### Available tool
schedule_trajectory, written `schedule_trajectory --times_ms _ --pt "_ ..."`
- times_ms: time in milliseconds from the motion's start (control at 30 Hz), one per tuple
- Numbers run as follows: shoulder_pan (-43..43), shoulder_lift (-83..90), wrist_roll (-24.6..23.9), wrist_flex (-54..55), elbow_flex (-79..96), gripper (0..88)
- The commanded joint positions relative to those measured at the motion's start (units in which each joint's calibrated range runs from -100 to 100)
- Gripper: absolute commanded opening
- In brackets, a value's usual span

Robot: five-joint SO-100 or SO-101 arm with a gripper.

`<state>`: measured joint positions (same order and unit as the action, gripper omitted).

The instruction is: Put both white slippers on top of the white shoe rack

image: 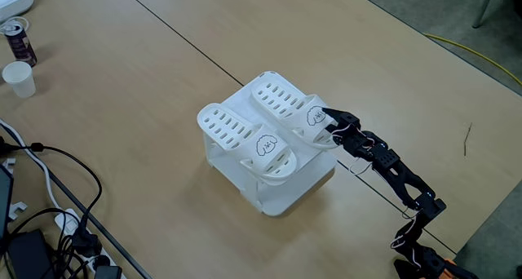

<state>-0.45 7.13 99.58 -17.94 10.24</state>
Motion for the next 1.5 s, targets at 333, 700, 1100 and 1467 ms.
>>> schedule_trajectory --times_ms 333,700,1100,1467 --pt "0.04 14.28 0.42 0.08 7.66 13.5" --pt "-1.2 22.95 0.42 0.17 19.03 13.5" --pt "-1.03 23.62 0.42 0.17 21.65 13.5" --pt "-9.17 23.62 0.42 0.17 19.39 8.9"
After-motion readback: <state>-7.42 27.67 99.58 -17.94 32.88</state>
